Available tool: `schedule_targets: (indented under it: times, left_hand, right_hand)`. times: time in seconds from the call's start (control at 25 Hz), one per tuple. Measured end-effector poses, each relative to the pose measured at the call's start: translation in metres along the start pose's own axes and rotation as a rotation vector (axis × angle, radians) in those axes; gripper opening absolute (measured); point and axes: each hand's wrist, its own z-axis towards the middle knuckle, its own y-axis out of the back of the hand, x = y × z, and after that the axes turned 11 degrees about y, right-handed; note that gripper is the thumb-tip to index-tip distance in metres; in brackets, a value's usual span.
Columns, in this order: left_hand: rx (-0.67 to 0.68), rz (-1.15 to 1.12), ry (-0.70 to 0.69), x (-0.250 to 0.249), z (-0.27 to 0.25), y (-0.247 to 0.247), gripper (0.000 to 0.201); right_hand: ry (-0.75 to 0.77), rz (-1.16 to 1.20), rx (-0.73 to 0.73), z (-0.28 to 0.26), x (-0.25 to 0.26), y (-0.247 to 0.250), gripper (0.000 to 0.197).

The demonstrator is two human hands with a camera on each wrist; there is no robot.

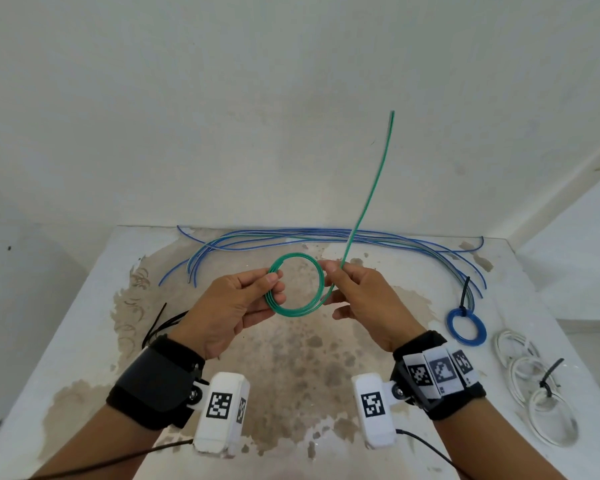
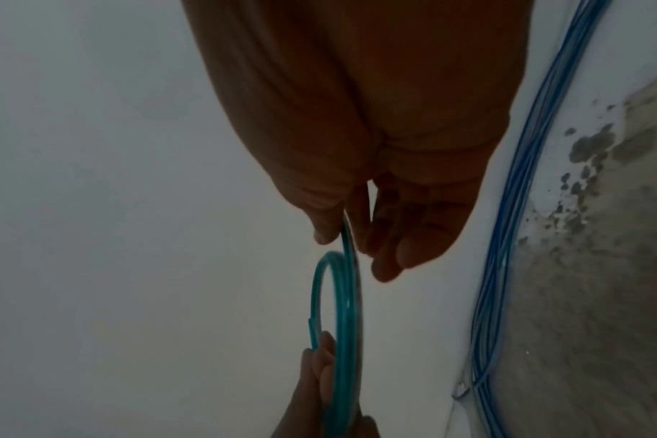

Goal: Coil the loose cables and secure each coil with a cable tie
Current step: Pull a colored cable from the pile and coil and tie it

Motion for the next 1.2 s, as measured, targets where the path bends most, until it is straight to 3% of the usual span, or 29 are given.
schedule_targets:
  times: [0.28, 0.52, 0.72, 0.88, 0.96, 1.2]
  left_hand:
    - [0.050, 0.179, 0.024, -0.004, -0.006, 0.004, 0.036]
    - [0.078, 0.347, 0.072, -0.006, -0.009, -0.004, 0.018]
    - [0.098, 0.416, 0.115, -0.003, -0.008, -0.007, 0.015]
    - [0.066, 0.458, 0.096, -0.001, -0.006, -0.012, 0.013]
    - [0.051, 0.491, 0.071, -0.001, -0.005, -0.015, 0.012]
    - [0.061, 0.504, 0.018, 0.002, -0.005, -0.024, 0.011]
  right_hand:
    - [-0.015, -0.061, 0.120, -0.005, -0.001, 0.004, 0.028]
    - [0.052, -0.339, 0.351, -0.011, 0.002, 0.004, 0.029]
    - [0.103, -0.551, 0.360, -0.014, -0.008, 0.001, 0.047]
    - [0.124, -0.610, 0.454, -0.018, -0.005, 0.003, 0.027]
    - [0.164, -0.630, 0.457, -0.020, -0.004, 0.003, 0.019]
    - [0.226, -0.581, 0.318, -0.021, -0.010, 0.001, 0.035]
